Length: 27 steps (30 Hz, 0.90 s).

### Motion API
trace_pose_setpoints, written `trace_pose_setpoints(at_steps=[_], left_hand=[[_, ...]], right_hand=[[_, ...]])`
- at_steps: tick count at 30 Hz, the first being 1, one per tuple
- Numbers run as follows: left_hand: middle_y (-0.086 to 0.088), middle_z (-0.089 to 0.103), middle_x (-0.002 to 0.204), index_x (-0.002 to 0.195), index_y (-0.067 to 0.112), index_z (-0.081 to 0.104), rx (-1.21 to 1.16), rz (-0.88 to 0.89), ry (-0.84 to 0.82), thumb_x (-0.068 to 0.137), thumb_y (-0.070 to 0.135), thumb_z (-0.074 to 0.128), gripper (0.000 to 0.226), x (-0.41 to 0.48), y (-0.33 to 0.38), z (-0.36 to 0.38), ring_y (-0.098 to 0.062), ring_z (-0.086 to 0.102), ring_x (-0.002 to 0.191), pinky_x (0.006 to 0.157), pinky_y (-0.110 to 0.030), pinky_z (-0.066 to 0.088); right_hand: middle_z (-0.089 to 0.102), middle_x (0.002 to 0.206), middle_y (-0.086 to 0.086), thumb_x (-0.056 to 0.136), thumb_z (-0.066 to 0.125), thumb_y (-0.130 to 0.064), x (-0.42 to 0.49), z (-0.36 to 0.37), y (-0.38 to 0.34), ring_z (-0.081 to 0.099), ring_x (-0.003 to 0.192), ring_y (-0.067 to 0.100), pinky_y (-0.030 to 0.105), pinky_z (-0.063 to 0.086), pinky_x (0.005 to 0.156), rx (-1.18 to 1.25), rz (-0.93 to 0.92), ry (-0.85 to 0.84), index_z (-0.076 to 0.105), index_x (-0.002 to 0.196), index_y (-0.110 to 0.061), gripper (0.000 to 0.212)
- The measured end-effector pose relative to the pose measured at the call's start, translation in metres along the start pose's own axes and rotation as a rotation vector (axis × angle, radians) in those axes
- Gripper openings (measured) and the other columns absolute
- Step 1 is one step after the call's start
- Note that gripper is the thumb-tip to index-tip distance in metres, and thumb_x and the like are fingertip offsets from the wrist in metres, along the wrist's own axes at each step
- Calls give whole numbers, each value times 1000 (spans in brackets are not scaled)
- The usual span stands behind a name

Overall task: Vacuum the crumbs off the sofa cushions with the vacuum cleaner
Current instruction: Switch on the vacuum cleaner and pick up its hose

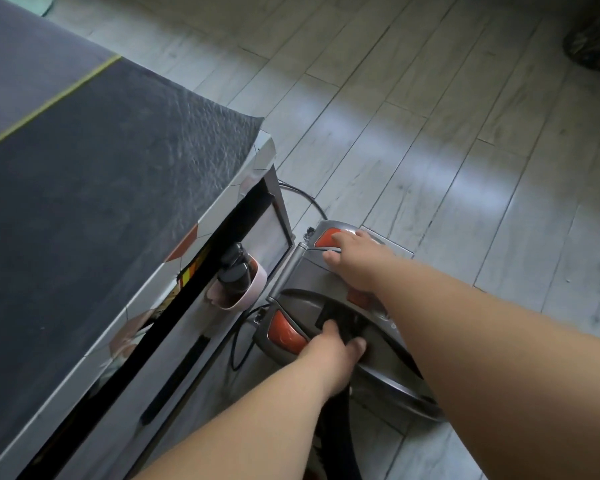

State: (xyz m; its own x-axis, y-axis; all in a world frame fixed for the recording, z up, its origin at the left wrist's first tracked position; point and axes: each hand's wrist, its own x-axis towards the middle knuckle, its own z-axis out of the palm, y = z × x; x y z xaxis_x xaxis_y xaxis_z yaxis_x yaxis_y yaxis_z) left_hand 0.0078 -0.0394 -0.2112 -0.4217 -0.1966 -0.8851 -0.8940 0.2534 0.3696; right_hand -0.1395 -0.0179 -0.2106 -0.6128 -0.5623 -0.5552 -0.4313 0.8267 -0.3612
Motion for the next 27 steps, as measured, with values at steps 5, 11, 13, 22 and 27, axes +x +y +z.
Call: trace_pose_setpoints(at_steps=[5, 11, 13, 22, 27], left_hand=[[-18, 58, 129, 141, 12, 29, -23, 37, 48, 99, 44, 44, 55, -1, -11, 9, -41, 62, 109, 96, -45, 50], [-12, 63, 107, 135, 26, 37, -187, 24, 93, 97, 42, 47, 44, -24, -31, 8, -38, 71, 83, 77, -41, 59], [-10, 65, 101, 134, 29, 38, -212, 44, 140, 96, 42, 47, 40, -31, -41, 2, -34, 72, 76, 74, -39, 59], [-14, 64, 106, 138, 22, 38, -256, 117, 288, 97, 41, 46, 45, -25, -32, -37, -19, 66, 53, 55, -28, 54], [-19, 62, 119, 141, 21, 35, -233, 119, 285, 98, 40, 44, 48, -10, -16, -46, -24, 69, 72, 56, -29, 55]], right_hand=[[36, 147, 0, 101, 32, -42, 11, 3, 1, 28, 136, 20, 50, 26, 111, 10, -3, -81, 39, 140, -26, 43], [34, 150, 4, 101, 34, -42, 14, 9, 7, 27, 138, 24, 46, 26, 111, 5, 43, -83, 36, 141, -20, 46], [38, 146, 5, 100, 35, -42, 14, 8, 6, 31, 135, 25, 47, 29, 109, 10, 42, -80, 40, 137, -21, 43], [40, 145, 5, 100, 36, -34, 10, 4, 2, 31, 135, 23, 49, 29, 109, -22, 20, -70, 42, 134, -20, 37], [43, 139, 5, 100, 36, -32, 14, 6, 7, 33, 131, 24, 49, 32, 106, -55, 25, -75, 44, 132, -19, 35]])
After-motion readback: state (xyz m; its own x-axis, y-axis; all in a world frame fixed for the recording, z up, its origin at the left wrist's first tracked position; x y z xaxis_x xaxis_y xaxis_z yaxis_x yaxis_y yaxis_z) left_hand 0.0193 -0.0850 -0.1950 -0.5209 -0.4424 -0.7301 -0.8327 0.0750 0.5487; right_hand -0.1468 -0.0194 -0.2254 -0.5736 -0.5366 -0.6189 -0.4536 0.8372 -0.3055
